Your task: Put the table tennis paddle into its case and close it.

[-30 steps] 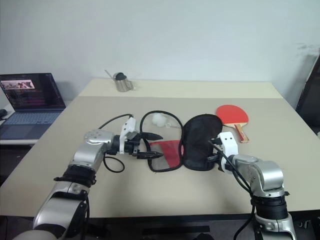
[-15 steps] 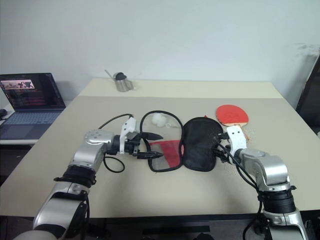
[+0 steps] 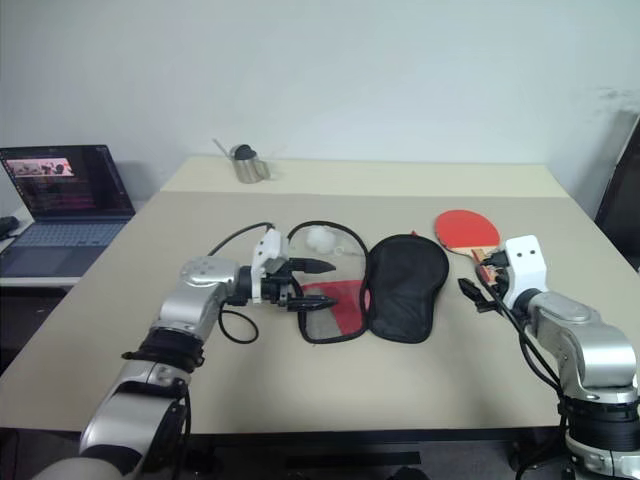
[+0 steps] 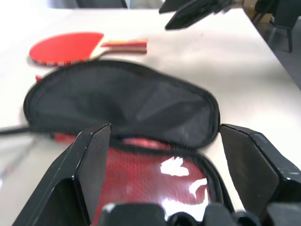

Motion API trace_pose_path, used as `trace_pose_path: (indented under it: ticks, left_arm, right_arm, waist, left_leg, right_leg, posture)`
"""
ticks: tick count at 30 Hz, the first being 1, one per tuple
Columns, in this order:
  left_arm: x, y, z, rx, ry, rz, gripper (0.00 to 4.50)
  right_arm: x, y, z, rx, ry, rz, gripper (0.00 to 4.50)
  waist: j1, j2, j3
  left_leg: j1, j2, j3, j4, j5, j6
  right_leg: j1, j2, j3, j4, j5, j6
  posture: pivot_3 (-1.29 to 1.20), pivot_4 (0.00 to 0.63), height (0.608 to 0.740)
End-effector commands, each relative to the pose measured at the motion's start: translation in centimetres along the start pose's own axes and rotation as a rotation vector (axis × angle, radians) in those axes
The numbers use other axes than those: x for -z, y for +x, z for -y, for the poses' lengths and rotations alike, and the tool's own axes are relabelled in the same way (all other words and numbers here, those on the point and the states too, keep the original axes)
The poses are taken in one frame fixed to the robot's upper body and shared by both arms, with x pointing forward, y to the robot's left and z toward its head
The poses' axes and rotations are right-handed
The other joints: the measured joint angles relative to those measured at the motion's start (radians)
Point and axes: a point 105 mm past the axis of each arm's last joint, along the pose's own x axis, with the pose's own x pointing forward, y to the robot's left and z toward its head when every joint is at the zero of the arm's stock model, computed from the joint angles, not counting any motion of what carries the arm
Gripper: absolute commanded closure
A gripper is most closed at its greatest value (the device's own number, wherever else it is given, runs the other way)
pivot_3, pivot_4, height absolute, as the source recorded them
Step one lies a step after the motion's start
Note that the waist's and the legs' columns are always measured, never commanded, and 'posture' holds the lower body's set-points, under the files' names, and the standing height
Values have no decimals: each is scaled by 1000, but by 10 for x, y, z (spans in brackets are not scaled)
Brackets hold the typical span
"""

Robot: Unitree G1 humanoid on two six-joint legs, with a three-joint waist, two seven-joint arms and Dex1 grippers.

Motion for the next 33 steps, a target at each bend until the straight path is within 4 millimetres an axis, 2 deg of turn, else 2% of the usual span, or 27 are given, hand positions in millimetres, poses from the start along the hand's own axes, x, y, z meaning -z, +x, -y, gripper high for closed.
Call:
trace_pose_path:
  ticks: [1, 10, 14, 27, 30, 33]
  left_arm:
    - [-18, 5, -5, -4, 50, 47, 505]
    - [-42, 14, -13, -29, 89, 100, 505]
    - [-45, 14, -12, -25, 96, 107, 505]
    - [-45, 12, -12, -49, 103, 111, 505]
    - [-45, 11, -13, -53, 103, 111, 505]
    - [-44, 11, -13, -54, 104, 108, 505]
  right_arm:
    - [-2, 6, 25, 90, 1, 43, 27]
    - [3, 55, 30, 57, 33, 71, 27]
    - [2, 69, 29, 49, 23, 68, 27]
    - [25, 92, 38, 125, 23, 7, 27]
    - [23, 92, 40, 143, 37, 21, 627]
    - [25, 92, 42, 154, 39, 17, 1638]
  waist:
    - [-2, 0, 0]
    - [-6, 0, 0]
    - [-5, 1, 0]
    - [-10, 1, 1]
    - [-10, 1, 1]
    - [-9, 1, 1]
  left_leg:
    - [0, 0, 0, 0, 0, 0]
    - [1, 0, 0, 0, 0, 0]
    - [1, 0, 1, 0, 0, 0]
    - [2, 0, 2, 0, 0, 0]
    - [3, 0, 2, 0, 0, 0]
    - [3, 0, 2, 0, 0, 0]
  right_leg:
    - [0, 0, 0, 0, 0, 0]
    - [0, 2, 1, 1, 0, 0]
    - [0, 1, 2, 0, 0, 0]
    - [0, 1, 3, 1, 0, 0]
    - [1, 1, 3, 2, 0, 0]
    - [1, 1, 3, 2, 0, 0]
  posture:
    - [0, 150, 740]
    - [0, 150, 740]
    - [0, 150, 740]
    - [0, 150, 740]
    - [0, 150, 740]
    - [0, 150, 740]
